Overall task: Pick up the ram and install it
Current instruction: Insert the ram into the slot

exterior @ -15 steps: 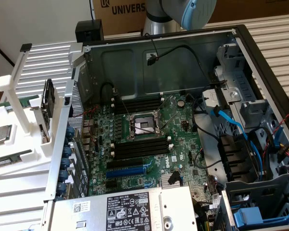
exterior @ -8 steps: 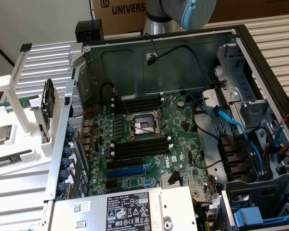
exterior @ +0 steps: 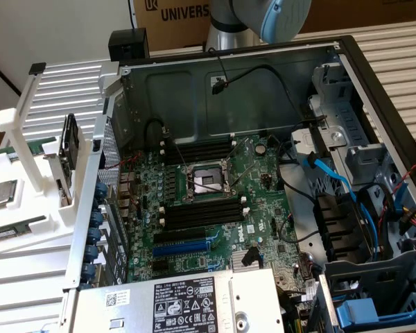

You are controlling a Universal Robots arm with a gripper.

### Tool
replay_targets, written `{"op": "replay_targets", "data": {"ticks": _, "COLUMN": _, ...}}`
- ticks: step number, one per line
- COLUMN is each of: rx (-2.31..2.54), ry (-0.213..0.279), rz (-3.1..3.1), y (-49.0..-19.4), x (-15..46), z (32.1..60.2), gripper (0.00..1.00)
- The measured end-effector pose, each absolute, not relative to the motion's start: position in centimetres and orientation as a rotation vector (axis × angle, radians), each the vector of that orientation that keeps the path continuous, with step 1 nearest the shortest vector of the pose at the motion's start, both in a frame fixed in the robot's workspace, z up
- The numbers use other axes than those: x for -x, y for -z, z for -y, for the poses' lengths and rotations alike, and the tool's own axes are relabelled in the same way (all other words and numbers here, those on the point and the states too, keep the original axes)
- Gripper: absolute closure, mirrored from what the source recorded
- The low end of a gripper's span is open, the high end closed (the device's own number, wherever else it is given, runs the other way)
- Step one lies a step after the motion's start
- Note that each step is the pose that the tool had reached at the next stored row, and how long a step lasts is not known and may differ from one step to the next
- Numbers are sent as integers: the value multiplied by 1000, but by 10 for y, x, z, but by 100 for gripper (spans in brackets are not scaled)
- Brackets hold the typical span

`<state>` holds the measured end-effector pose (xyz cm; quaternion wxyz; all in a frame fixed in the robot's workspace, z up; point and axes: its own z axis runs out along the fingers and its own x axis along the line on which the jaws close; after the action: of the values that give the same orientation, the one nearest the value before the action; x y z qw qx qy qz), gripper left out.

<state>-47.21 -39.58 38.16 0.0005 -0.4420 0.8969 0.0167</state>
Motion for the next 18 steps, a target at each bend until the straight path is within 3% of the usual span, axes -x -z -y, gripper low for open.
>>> {"op": "replay_targets", "data": {"ticks": 18, "rx": 1741, "ry": -29, "rz": -2581, "y": -382, "x": 472, "z": 396, "gripper": 89}}
